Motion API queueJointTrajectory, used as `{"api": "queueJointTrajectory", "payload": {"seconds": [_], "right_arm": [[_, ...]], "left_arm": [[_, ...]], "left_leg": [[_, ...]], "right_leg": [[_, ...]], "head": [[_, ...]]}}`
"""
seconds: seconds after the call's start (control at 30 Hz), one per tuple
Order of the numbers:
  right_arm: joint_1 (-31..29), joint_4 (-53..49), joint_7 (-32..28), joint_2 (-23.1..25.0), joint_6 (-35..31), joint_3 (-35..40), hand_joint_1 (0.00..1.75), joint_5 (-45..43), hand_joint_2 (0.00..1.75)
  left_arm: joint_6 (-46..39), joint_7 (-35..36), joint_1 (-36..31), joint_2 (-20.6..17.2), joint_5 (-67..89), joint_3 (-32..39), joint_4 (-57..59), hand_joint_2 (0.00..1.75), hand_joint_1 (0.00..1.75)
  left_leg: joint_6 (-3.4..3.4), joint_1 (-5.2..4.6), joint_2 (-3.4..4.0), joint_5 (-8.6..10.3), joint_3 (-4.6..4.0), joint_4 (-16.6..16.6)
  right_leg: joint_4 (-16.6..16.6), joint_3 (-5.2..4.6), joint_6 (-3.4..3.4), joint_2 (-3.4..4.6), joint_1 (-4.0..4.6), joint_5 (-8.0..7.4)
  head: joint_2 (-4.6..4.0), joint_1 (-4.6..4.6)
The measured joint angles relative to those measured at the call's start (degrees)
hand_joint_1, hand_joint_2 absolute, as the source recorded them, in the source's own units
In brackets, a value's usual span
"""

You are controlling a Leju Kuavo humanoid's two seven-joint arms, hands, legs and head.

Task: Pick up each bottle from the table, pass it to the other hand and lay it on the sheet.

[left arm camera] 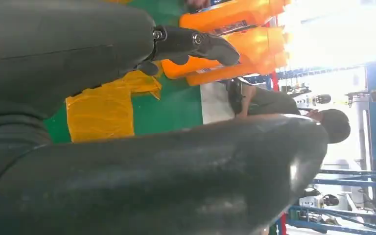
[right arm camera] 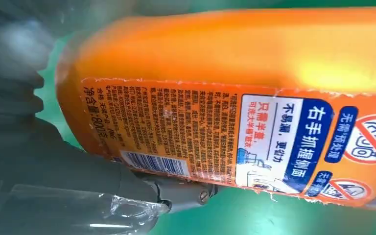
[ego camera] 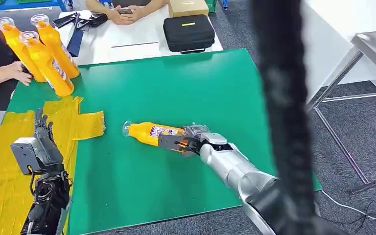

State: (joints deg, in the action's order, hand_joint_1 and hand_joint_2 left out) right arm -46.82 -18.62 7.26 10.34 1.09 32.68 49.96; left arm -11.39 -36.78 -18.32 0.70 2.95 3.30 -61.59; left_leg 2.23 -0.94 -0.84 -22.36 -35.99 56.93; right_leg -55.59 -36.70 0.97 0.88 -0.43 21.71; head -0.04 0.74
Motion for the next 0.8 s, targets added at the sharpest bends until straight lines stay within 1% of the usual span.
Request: {"api": "queueJointTrajectory", "payload": {"seconds": [0.1,0.2,0.23,0.4,0.5,0.73,0.8], "right_arm": [[0.09,0.02,-0.55,-0.07,-1.05,-0.04,1.75,-0.3,1.75],[0.11,0.02,-1.64,-0.15,-2.52,-0.33,1.75,-1.36,1.75],[0.15,0.02,-2.4,-0.22,-3.06,-0.63,1.75,-1.96,1.75],[0.6,-0.22,-8.9,-0.68,-6.78,-3.37,1.75,-6.1,1.75],[0.57,-1.16,-11.97,-0.83,-8.37,-5.13,1.75,-7.98,1.75],[0.43,-2.21,-13.16,-0.9,-9.07,-6.97,1.75,-8.76,1.75],[0.46,-2.56,-14.32,-0.9,-9.86,-7.45,1.75,-9.47,1.75]], "left_arm": [[0.17,0.26,0.05,-0.04,-0.48,-0.06,-0.02,0.0,0.0],[2.85,1.57,0.2,-0.26,-1.91,-0.46,-0.02,0.0,0.0],[4.86,2.24,0.27,-0.33,-3.1,-0.63,-0.02,1.75,0.0],[22.11,6.65,0.45,-1.12,-14.76,-0.72,1.73,1.75,0.0],[27.38,8.63,0.21,-1.57,-18.9,-0.3,4.65,1.75,0.0],[29.37,9.33,0.05,-2.27,-20.37,0.57,8.76,1.75,0.0],[29.9,9.75,-0.16,-2.32,-20.94,0.81,9.71,1.75,0.0]], "left_leg": [[0.0,0.0,0.01,0.0,0.0,0.0],[0.0,0.0,-0.01,0.0,0.0,0.0],[0.01,-0.01,-0.02,0.01,-0.01,0.0],[0.01,-0.01,0.0,0.01,-0.07,0.0],[0.01,-0.01,-0.01,0.01,-0.09,0.0],[0.01,0.0,-0.02,0.01,-0.2,0.0],[0.01,0.0,-0.02,0.01,-0.21,0.0]], "right_leg": [[0.0,-0.01,0.0,0.0,0.0,0.0],[0.0,0.0,0.0,0.0,0.0,0.0],[0.0,0.0,0.0,0.0,0.0,0.0],[-0.01,-0.03,0.01,-0.01,-0.01,-0.02],[-0.01,-0.07,0.01,0.0,-0.01,-0.02],[-0.01,-0.18,0.0,0.0,0.0,-0.01],[-0.01,-0.19,0.0,-0.01,0.0,-0.01]], "head": [[0.0,0.0],[0.0,0.02],[0.0,0.0],[0.0,0.0],[0.0,0.02],[0.0,0.0],[0.0,0.02]]}}
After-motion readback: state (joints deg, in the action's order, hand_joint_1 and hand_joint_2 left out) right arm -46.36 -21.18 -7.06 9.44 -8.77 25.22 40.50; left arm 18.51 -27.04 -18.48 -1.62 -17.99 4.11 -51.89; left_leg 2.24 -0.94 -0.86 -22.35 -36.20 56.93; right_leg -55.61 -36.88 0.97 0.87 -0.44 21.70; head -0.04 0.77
